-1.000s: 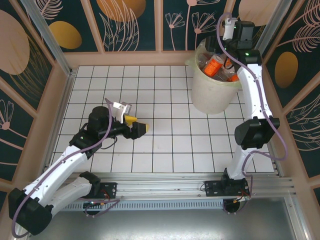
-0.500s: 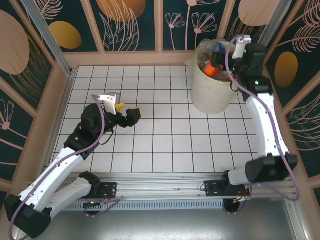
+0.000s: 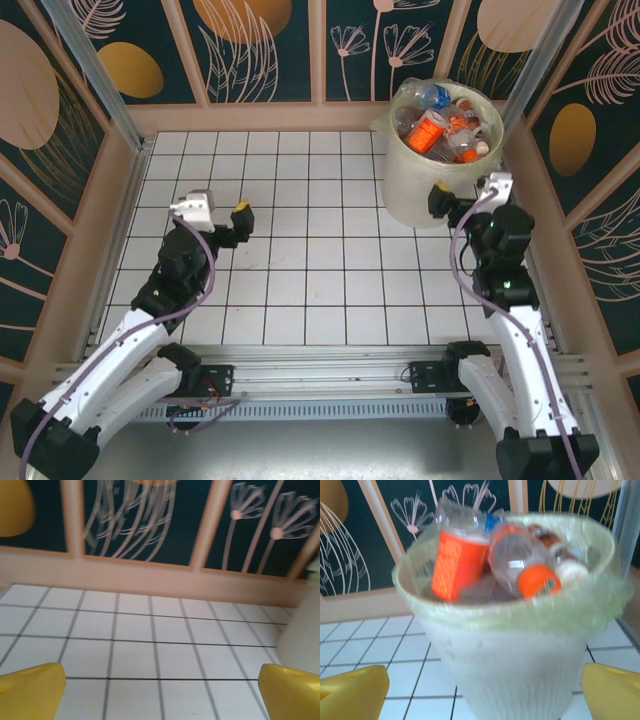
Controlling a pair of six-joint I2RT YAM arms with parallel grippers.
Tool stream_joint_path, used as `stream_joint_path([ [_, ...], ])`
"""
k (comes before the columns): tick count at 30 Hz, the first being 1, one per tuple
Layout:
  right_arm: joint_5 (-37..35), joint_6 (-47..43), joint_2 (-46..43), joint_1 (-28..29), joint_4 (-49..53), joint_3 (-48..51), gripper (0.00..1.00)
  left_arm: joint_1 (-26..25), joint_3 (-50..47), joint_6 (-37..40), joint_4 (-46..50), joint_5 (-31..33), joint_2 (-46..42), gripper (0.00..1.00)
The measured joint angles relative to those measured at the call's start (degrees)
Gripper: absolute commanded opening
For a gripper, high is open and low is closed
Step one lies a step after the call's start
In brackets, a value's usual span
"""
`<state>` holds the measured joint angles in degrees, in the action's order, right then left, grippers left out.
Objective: Put the plastic bottles in the bin
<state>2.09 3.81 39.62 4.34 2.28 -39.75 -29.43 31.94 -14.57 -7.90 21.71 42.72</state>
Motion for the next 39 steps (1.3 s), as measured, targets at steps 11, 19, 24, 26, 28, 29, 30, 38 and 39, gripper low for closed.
stream_joint_path([
  [11, -6.1, 3.37, -13.09, -0.02, -12.9, 25.68, 0.99, 0.0, -24.06, 5.55, -10.73, 12.28, -17.57, 0.99],
  [19, -12.68, 0.66, -11.93, -0.04, -28.52, 38.8, 0.99, 0.98, -29.55, 10.51, -20.35, 16.92, -13.07, 0.99],
  [24, -14.53, -0.79, -3.06, -0.37, -40.06, 39.32, 0.99, 6.8, -30.73, 11.37, -29.62, 14.69, -4.42, 0.99],
  [26, -14.69, -1.16, 1.84, -0.63, -45.05, 39.32, 0.99, 9.64, -31.19, 11.39, -33.14, 13.22, -1.07, 0.99],
  [28, -14.78, -1.62, 7.5, -0.92, -50.14, 39.32, 0.99, 12.15, -31.43, 11.43, -37.22, 11.61, 2.73, 0.99],
  [29, -14.86, -1.81, 9.7, -0.94, -51.84, 39.32, 0.99, 13.11, -31.45, 11.52, -39.23, 10.75, 4.66, 0.99],
  [30, -14.99, -1.97, 12.31, -1.03, -53.99, 39.32, 0.99, 14.27, -31.45, 11.54, -41.9, 9.64, 7.32, 0.99],
  [38, -14.8, -3.04, 29.94, -2.4, -68.22, 38.82, 0.99, 17.97, -30.25, 12.85, -56.33, 3.87, 25.7, 0.99],
  [39, -14.56, -3.28, 31.91, -2.43, -69.29, 38.23, 0.99, 18.38, -29.77, 12.9, -58.03, 3.13, 27.32, 0.99],
])
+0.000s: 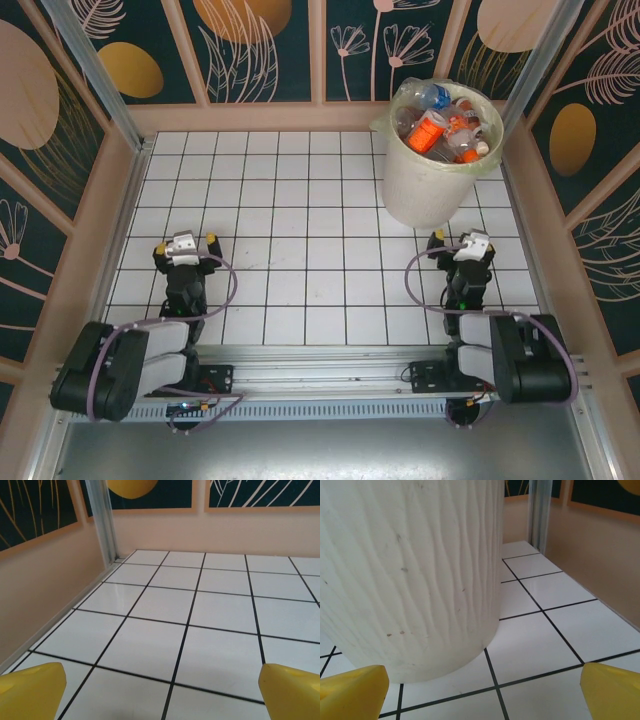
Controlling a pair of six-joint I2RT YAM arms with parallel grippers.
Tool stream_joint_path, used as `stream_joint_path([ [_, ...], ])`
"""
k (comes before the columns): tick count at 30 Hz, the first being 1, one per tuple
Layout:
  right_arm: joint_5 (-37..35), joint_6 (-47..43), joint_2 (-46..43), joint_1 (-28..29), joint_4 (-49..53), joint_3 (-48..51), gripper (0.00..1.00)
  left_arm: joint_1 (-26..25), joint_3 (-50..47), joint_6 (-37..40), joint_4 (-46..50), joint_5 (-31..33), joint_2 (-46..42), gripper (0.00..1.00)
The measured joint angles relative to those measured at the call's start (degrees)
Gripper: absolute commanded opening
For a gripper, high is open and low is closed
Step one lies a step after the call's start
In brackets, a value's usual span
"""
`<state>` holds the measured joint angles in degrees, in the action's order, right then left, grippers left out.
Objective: Put the plastic bottles in the bin
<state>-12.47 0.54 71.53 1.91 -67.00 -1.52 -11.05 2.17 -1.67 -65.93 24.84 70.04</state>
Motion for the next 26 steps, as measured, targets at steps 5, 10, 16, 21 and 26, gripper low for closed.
stream_joint_path([
  [5, 2.01, -0.66, 9.18, 0.2, -7.65, -3.1, 0.99, 2.51, 2.45, 0.39, -6.84, -2.69, 5.97, 0.99],
  [10, 2.99, -1.6, 16.74, 0.85, -9.14, -5.62, 0.99, 6.05, 3.13, -0.24, -14.53, -5.38, 14.64, 0.99],
  [16, 6.93, -0.33, 16.76, -2.8, -6.25, -11.21, 0.99, 8.63, 9.55, -1.4, -9.86, -10.38, 17.2, 0.99],
  [21, 8.2, -0.15, 16.76, -2.8, -4.94, -11.21, 0.99, 10.03, 11.13, -2.05, -8.5, -12.72, 17.2, 0.99],
  [26, 9.29, -0.13, 16.76, -3.02, -4.31, -11.21, 0.99, 10.03, 11.13, -2.43, -7.28, -13.86, 17.2, 0.99],
])
